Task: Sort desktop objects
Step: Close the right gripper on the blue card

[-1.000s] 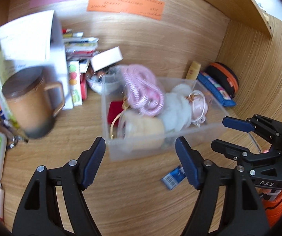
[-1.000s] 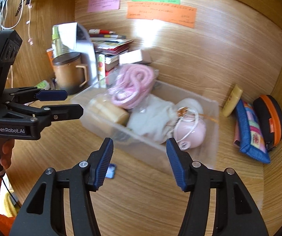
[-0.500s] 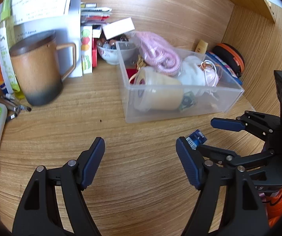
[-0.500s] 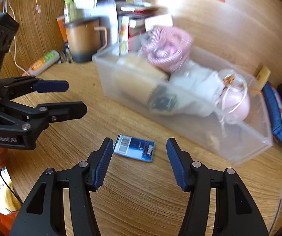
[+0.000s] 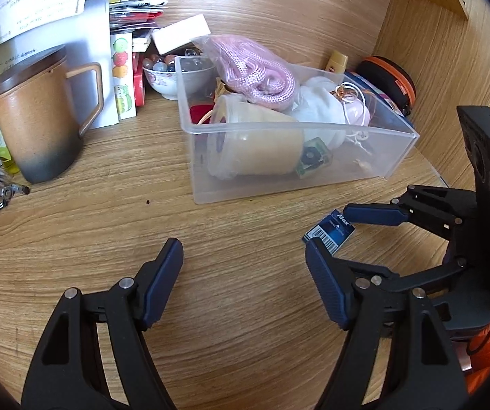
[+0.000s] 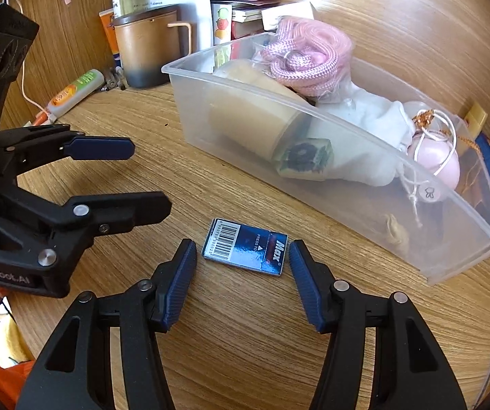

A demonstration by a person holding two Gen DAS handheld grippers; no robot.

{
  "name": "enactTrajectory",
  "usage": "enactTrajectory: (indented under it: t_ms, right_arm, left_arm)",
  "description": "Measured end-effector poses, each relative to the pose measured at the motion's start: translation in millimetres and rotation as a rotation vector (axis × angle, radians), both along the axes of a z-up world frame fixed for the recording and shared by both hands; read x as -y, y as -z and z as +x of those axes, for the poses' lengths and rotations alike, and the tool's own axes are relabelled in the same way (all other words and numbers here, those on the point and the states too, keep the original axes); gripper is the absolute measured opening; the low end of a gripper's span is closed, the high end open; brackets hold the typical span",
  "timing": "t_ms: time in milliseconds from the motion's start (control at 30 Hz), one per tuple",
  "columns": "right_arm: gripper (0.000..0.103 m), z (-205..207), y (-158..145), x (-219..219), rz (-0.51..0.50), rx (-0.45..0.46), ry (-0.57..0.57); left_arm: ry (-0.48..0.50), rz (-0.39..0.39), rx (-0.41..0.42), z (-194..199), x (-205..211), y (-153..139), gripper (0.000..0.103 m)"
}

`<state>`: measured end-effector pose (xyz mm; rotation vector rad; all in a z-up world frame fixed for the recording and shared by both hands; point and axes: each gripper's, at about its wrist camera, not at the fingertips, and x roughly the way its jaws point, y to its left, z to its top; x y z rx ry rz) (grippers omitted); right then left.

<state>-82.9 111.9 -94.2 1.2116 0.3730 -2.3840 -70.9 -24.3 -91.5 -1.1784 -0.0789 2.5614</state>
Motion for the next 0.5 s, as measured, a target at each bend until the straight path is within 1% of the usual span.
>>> enactTrajectory:
  t_ms: [33,133,200,267,300,333,367,400,500]
  right_arm:
    - [0.052,0.4,0.2,-0.3,-0.002,-0.001,-0.002]
    - [0.046,2.0,0.5,-2.8,-0.025,0.006,-0.01]
    - [0.046,1.5,0.5,-2.9,-0.029,0.004,-0.013]
    - [0.046,0.7,0.3,-3.0,-0.031,0.005,-0.016]
    - [0.046,0.7,0.2,-3.1,-0.03,0.005,-0.017]
    - [0.046,0.4,0.1,-3.4,-0.031,0.005,-0.017]
    - [0.046,0.0,0.4,-4.1,-0.032,0.005,-0.018]
    - [0.046,-0.1,0.3,-4.6,-0.031,0.003,-0.019]
    - [0.045,-1.0,0.6,-5.7,-0.034,-0.003,-0.022]
  left_arm:
    - [0.004,0.002,0.004,-1.6,-1.1,0.6,0.066]
    - [0.011,-0.004,0.02,-6.0,-5.5,3.5,0.061]
    - [0.018,-0.005,0.024,-7.0,-8.0,4.2,0.058]
    - [0.027,-0.01,0.026,-7.3,-11.4,5.2,0.058]
    - [0.03,-0.011,0.027,-7.7,-13.0,5.6,0.055]
    - [0.034,-0.016,0.025,-8.0,-15.3,6.3,0.049]
    - [0.038,-0.019,0.029,-9.0,-17.0,7.2,0.046]
    - [0.042,-0.019,0.034,-9.8,-18.3,8.3,0.045]
    - [0.044,-0.019,0.033,-10.5,-20.5,8.3,0.044]
